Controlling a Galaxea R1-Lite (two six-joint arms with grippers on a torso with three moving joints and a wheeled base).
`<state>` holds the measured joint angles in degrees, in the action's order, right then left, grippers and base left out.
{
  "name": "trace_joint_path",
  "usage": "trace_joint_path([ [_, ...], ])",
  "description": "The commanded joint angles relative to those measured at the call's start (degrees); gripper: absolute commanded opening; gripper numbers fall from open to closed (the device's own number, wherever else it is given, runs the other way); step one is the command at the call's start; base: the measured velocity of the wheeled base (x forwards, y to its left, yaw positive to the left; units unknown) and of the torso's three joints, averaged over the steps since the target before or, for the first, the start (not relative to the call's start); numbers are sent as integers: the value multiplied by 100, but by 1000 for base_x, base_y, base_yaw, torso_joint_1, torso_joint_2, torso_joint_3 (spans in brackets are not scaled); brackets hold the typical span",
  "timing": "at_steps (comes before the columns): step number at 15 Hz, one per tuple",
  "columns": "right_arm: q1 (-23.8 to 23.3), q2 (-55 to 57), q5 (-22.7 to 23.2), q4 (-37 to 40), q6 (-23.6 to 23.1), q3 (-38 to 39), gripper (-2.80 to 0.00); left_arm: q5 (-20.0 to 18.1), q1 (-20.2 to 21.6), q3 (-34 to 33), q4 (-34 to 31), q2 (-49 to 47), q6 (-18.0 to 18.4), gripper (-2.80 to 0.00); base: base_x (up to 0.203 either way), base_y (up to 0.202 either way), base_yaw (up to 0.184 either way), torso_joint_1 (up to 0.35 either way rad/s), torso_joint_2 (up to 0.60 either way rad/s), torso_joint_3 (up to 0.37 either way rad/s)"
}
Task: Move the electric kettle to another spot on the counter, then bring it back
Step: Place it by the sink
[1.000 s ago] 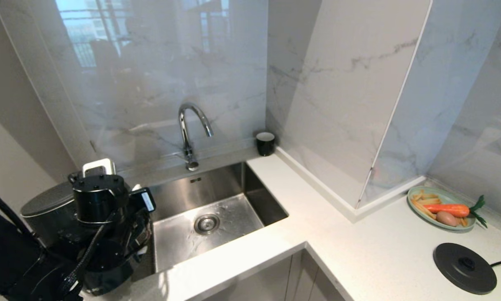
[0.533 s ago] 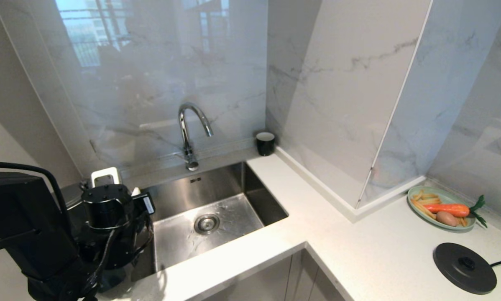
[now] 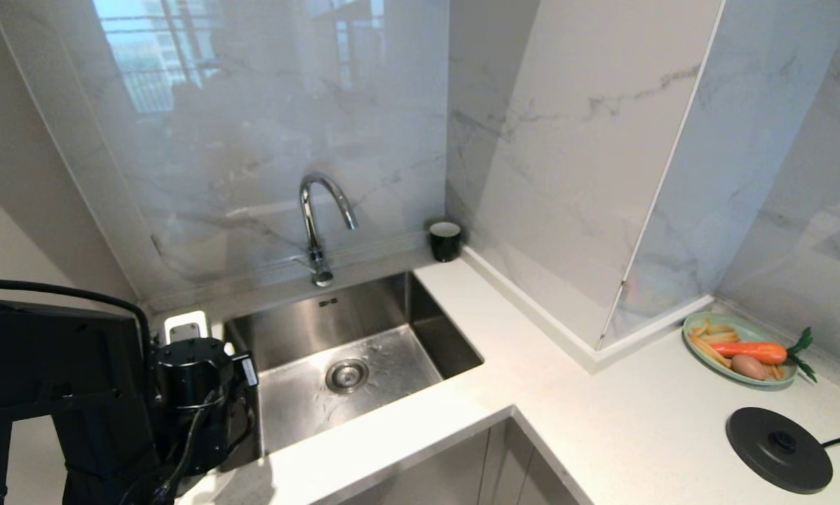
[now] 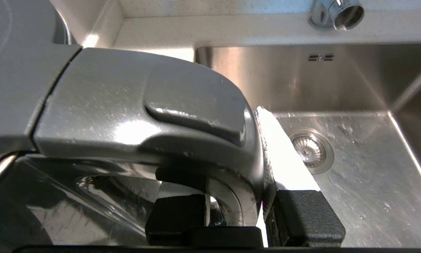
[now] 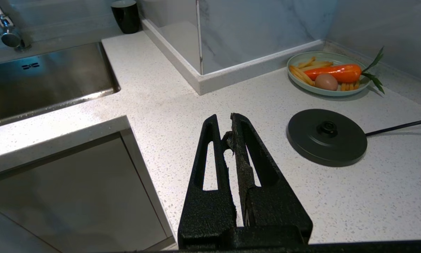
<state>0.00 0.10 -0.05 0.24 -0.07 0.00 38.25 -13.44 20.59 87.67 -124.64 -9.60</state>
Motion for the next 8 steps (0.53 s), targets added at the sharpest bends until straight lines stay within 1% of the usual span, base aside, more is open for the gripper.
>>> trace_joint_path([
  [1,0,-1,-4,2,-1,0,-280,28,55,-28,-1,-170,-16,-280,0,0,0,0,0,0],
  [5,0,-1,-3,2,-1,0,-280,15,193,16,-1,-272,-15,-280,0,0,0,0,0,0],
  [8,0,-1,2,-1,-1,0,-280,7,202,15,-1,-263,-7,-280,0,0,0,0,0,0],
])
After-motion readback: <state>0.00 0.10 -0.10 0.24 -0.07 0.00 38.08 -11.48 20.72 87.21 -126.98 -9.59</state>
